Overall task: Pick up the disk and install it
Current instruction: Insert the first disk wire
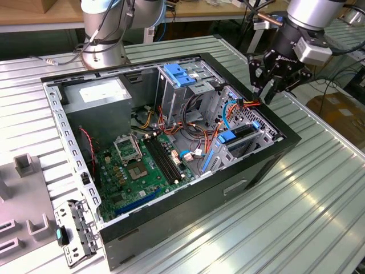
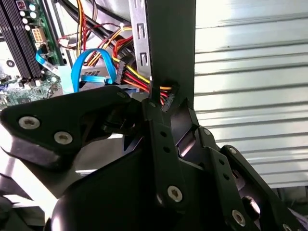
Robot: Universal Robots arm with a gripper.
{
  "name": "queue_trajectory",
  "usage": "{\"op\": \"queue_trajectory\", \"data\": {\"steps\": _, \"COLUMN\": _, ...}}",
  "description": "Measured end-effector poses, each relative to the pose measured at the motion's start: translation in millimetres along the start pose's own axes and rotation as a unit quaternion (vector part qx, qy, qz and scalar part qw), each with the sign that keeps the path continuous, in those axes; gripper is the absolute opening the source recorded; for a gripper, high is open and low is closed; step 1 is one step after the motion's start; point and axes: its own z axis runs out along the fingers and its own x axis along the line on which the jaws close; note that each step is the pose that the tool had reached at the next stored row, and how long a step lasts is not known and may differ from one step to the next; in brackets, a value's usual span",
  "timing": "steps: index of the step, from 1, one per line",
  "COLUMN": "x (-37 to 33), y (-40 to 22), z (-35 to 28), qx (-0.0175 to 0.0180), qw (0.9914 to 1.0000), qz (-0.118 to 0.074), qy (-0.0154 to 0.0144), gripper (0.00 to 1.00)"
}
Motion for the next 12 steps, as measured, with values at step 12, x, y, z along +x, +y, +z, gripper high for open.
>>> {"op": "queue_trajectory", "data": {"steps": 12, "x": -1.4, "y": 0.7, "z": -1.9, "qx": 0.0007, "qw": 0.99981, "qz": -0.019, "qy": 0.0000, "gripper": 0.16}}
